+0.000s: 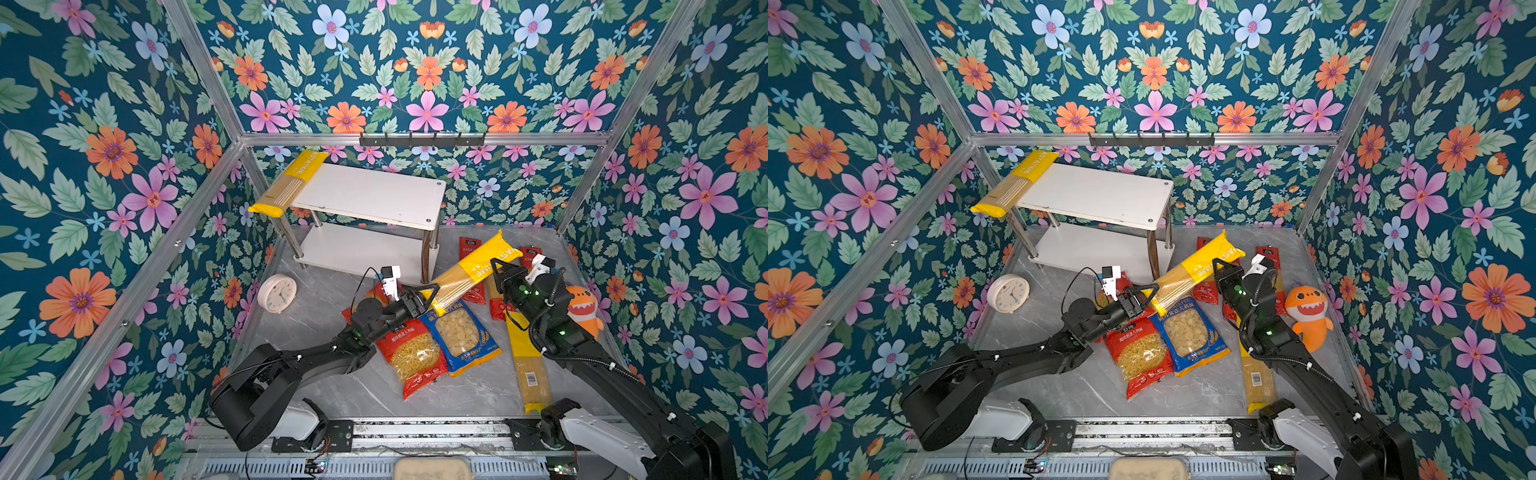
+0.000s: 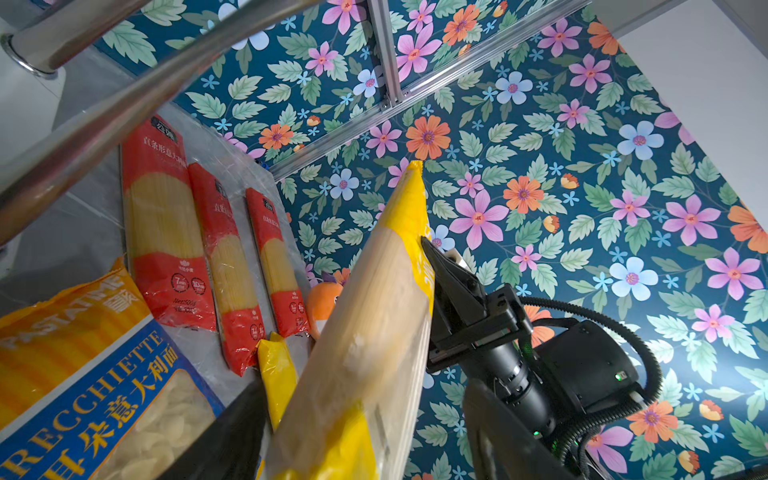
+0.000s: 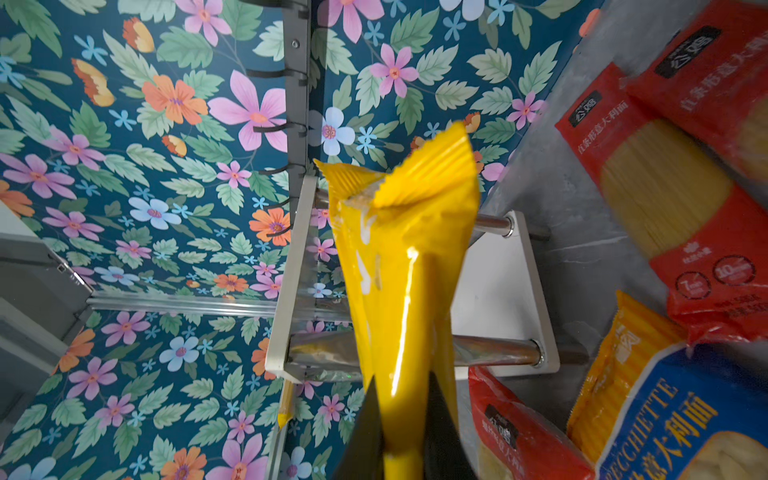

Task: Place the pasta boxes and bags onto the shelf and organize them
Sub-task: 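Grasp the yellow pack with both grippers and lift it off the table, then carry the yellow pack with both grippers toward the shelf's top tier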

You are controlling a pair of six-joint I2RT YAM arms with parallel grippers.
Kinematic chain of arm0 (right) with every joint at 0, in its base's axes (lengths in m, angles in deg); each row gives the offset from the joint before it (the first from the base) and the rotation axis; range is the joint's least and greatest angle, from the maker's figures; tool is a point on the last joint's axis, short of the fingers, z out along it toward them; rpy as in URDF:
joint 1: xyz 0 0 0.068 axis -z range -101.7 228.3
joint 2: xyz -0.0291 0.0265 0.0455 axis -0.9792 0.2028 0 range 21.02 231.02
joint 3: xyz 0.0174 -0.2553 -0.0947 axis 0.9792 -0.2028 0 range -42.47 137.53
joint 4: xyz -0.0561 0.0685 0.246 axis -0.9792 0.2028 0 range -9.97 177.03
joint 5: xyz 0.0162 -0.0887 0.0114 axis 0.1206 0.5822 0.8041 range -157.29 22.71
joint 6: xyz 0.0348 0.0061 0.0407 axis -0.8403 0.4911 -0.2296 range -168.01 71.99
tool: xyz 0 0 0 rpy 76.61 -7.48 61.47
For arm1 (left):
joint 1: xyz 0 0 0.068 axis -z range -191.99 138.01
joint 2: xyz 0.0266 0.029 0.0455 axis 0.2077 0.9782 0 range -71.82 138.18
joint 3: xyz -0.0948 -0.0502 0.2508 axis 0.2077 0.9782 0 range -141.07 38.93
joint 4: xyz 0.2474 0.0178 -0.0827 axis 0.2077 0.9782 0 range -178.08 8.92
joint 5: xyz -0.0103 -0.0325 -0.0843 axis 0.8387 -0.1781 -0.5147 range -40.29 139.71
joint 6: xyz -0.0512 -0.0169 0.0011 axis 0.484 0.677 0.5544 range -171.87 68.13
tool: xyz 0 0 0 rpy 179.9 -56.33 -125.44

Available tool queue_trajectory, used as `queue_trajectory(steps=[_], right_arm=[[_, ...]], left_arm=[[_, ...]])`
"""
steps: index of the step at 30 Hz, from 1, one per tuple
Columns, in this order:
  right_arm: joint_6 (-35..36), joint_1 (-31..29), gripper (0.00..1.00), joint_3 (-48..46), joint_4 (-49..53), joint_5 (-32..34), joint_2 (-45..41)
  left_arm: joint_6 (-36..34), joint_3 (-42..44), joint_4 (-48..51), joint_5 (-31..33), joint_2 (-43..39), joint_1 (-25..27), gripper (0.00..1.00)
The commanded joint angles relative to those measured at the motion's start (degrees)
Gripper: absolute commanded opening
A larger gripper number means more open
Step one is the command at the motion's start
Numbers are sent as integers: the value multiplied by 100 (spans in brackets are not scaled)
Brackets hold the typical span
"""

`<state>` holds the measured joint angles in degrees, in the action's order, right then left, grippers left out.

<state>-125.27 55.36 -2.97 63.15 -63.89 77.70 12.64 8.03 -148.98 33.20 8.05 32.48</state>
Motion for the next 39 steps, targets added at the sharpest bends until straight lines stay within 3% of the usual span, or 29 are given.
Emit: queue_trajectory(steps=[1,7,12,14,18,21,27,31,34,39], right_arm=[[-732,-78,0,114,-611,452,24],[-1020,-390,0,142,-858,590,239],[-962,-444,0,190,-848,310,247],[-785,-444,7,146,-906,187,212],[-45,-447,32,38,-1054,-136,195],[620,-416,44,-257,-1350,-357,176],[866,-225,56,-713,-1611,-1056,247],[835,-171,56,-812,-1827,-1260,325],[850,-141,40,-800,-2032,-1316,325],[872,-145,31,-726,-2142,-1350,326]], left_arm=[[-6,-60,-282,-79,-7,-1,75],[52,-232,-472,-167,240,0,69],[97,-255,-546,-146,228,-10,50],[97,-242,-545,-125,200,-9,40],[130,-241,-539,-159,88,-28,24],[217,-283,-478,-185,-35,-64,19],[235,-389,-326,-177,-292,-70,9],[247,-441,-344,-249,-361,-75,2],[238,-456,-317,-358,-376,-73,0],[73,-543,-29,-423,-577,-78,0]])
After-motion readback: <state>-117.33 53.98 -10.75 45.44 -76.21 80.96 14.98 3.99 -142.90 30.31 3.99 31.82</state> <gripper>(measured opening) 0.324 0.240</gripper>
